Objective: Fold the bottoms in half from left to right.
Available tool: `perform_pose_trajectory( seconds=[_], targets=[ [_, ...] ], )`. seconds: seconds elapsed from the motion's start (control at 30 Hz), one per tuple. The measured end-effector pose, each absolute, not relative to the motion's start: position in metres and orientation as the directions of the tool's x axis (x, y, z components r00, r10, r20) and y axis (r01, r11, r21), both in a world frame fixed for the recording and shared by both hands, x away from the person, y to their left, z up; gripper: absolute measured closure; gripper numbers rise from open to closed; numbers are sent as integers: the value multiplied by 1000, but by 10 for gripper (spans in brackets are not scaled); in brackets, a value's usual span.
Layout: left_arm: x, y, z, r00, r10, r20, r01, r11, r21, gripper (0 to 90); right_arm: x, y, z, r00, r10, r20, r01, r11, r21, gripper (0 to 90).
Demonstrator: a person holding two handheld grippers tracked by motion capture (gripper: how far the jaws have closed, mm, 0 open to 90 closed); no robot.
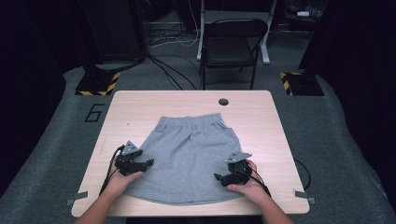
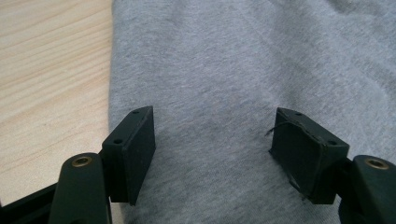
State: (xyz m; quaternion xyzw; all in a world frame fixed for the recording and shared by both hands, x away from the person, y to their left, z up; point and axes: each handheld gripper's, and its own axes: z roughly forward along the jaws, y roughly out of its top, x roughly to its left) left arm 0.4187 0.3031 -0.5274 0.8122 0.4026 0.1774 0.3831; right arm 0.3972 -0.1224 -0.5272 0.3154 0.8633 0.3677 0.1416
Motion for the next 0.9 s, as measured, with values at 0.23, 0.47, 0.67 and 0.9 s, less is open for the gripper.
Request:
perform_pose_trajectory(
  seconds=[0.23, 0.47, 0.67, 0.9],
  targets=[
    [417, 302, -528, 612, 791, -1, 510, -393, 765, 305, 397, -122, -527, -760, 650, -12, 441, 530, 725, 136],
    [415, 305, -525, 606, 795, -33, 534, -376, 758, 335, 397, -122, -527, -758, 652, -9, 445, 527, 724, 138],
    [416, 303, -522, 578, 814, -48, 565, -357, 744, 366, 397, -122, -527, -751, 660, -4, 449, 514, 731, 151],
    [415, 307, -519, 545, 834, -80, 593, -317, 740, 422, 396, -122, -527, -748, 664, -3, 451, 511, 732, 163]
  ],
)
